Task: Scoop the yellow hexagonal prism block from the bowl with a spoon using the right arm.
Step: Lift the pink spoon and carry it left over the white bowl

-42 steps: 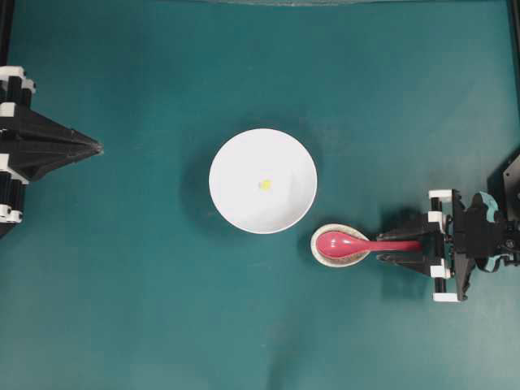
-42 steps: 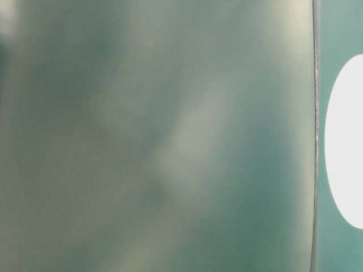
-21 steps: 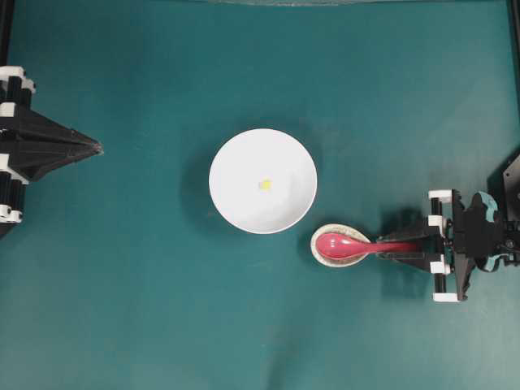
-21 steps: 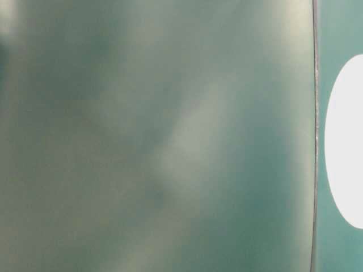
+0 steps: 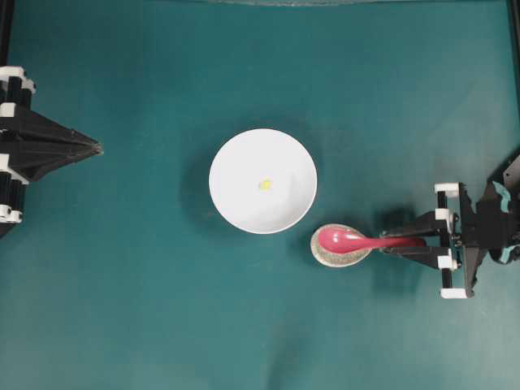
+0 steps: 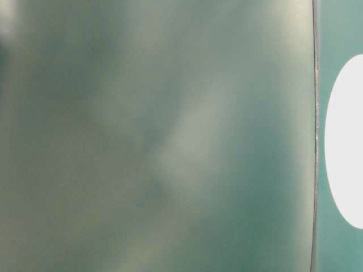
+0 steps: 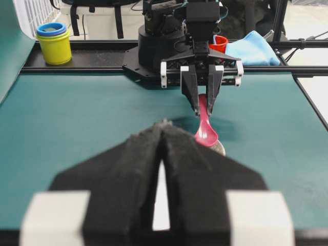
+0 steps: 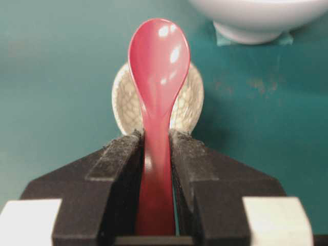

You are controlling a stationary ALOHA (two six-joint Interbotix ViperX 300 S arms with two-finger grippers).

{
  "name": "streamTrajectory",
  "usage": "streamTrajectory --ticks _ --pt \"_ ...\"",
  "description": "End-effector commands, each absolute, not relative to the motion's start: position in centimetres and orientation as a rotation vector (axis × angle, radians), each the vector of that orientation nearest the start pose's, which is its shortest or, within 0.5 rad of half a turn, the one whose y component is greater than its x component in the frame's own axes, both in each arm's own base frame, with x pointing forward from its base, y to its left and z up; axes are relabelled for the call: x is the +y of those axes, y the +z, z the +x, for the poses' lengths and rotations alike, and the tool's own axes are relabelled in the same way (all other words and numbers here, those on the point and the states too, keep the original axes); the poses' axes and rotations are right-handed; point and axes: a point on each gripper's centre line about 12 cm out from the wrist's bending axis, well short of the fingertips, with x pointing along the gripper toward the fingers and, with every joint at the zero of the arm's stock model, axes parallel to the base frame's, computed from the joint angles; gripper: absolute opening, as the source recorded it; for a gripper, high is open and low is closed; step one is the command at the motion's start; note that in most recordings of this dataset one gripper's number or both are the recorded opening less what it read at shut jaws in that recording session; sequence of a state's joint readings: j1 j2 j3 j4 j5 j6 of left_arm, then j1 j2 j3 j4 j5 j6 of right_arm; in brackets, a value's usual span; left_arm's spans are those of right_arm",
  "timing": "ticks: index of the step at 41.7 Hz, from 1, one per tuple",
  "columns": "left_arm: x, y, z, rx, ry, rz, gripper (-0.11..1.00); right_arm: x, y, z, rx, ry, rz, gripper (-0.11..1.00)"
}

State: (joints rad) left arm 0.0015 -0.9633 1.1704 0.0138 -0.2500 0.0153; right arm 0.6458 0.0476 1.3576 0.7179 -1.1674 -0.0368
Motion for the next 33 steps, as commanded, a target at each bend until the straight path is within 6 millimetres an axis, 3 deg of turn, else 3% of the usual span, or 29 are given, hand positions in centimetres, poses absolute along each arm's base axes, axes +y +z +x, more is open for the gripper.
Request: streamTrajectory --ticks 1,18,33 --pt "0.0 30.2 20.2 -0.071 -0.003 0.032 0.00 7.1 10.7 21.7 0.246 -0.041 0.091 0.24" --pt "0.0 30.1 20.3 -0.064 -0.003 0.032 0.00 4.7 13.9 24.3 0.332 -0.102 0.076 0.24" --pt "0.0 30.1 20.3 -0.069 -0.003 0.032 0.00 2.1 18.3 27.5 0.463 -0.063 0.078 0.24"
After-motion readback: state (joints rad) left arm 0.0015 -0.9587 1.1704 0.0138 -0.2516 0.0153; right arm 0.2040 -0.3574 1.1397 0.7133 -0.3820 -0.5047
